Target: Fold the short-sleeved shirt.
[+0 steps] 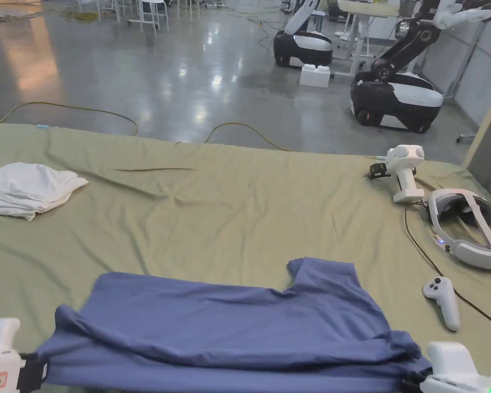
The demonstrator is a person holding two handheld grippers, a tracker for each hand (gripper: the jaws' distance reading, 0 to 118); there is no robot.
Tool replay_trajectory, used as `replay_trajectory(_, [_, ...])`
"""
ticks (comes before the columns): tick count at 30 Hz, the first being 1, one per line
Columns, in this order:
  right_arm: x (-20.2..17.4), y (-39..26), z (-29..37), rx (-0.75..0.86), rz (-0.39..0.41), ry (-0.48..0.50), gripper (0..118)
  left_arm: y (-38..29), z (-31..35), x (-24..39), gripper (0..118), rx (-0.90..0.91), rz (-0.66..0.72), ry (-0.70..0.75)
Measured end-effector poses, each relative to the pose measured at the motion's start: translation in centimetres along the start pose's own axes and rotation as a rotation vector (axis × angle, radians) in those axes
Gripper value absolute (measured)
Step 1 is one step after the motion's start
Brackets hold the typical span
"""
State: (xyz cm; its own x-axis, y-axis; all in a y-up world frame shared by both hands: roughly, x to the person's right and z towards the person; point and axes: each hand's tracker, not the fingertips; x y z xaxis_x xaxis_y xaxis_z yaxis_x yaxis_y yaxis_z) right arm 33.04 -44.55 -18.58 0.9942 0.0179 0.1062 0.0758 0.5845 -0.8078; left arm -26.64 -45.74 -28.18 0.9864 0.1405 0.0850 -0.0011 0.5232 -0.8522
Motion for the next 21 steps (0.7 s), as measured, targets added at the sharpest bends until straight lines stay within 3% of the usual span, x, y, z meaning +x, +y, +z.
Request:
replay_trajectory(7, [-1.2, -7.5, -1.2, -0.127, 0.022, -0.028, 7, -7.6, -2.1, -1.6, 8, -0.159, 0.034, 0.011])
replay_trajectory(14, [-1.6, -10.5, -3.3, -0.143, -0.003, -0.053, 8, -8.5, -3.6, -1.6, 8, -0.172, 0.053, 0.033])
replay_trajectory(16, [-1.6, -10.4, -3.4, -0.131, -0.004, -0.063, 21, -8.4, -3.8, -1.5, 9, -0.171, 0.044, 0.038])
replay_trajectory(18, [-1.9, -10.0, -2.9, -0.134, -0.006, -0.094, 54, -8.1, -3.6, -1.3, 19, -0.171, 0.045, 0.046])
replay_trajectory(21, [-2.1, -8.6, -0.1, -0.041, 0.011, -0.168, 60, -7.3, -2.3, -0.5, 32, -0.096, 0.013, 0.082])
